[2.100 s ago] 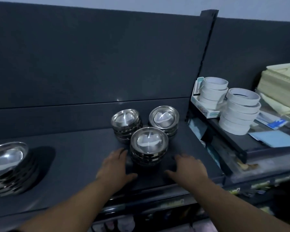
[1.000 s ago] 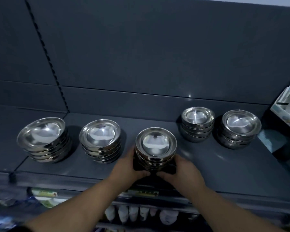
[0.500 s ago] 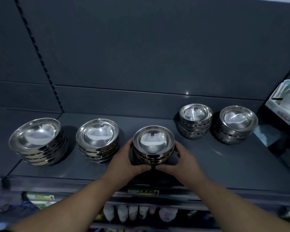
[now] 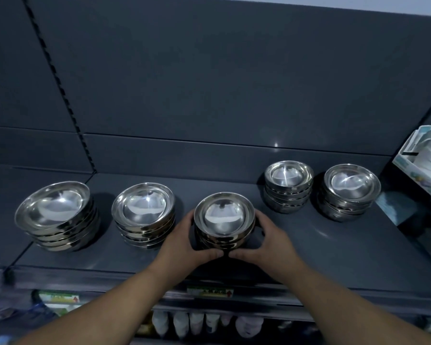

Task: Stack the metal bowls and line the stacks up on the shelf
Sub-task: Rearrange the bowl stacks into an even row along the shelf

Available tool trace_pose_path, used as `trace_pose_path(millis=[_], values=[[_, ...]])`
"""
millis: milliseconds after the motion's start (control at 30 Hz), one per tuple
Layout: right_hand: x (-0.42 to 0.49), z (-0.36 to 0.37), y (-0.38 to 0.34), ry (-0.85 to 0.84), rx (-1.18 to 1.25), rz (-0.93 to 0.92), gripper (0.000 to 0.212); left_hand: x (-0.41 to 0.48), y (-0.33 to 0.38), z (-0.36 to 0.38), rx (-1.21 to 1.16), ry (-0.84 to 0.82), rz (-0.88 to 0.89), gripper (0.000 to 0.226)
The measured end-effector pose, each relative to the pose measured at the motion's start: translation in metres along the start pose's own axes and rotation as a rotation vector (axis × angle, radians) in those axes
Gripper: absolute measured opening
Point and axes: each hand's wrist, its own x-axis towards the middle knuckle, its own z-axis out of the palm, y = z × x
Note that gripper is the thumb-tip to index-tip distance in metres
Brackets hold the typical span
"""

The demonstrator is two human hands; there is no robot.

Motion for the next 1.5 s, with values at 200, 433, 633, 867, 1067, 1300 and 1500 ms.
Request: trace_pose_path(millis=[200,433,633,867,1067,1300,1500], values=[[0.000,-0.003,-0.003,0.034,0.029,-0.007,0.093,0.000,0.000,0.001,-0.050,0.016,-0.029,0.085],[-0.001,-0.005,-0.002,0.007,0.033,-0.003,0.100,-0.002,-0.002,0.007,-0.021,0.004,-0.038,0.086],[-0.001,-0.004,-0.002,0.024,0.023,0.011,0.104,0.000,-0.001,0.006,-0.027,0.033,-0.034,0.087],[-0.001,-0.004,-0.003,0.049,0.034,-0.001,0.096,0.001,0.001,0.004,-0.059,0.042,-0.020,0.088],[-0.002,0.001,-0.002,0.046,0.042,0.035,0.095,0.004,0.005,-0.004,-0.021,0.023,0.000,0.097],[-0.004,0.001,0.004,0.025,0.027,0.046,0.099,0.002,0.005,-0.004,0.003,-0.016,-0.018,0.105],[-0.002,-0.002,0.002,0.043,0.029,0.035,0.099,0.003,0.006,-0.001,-0.030,-0.002,-0.036,0.103]])
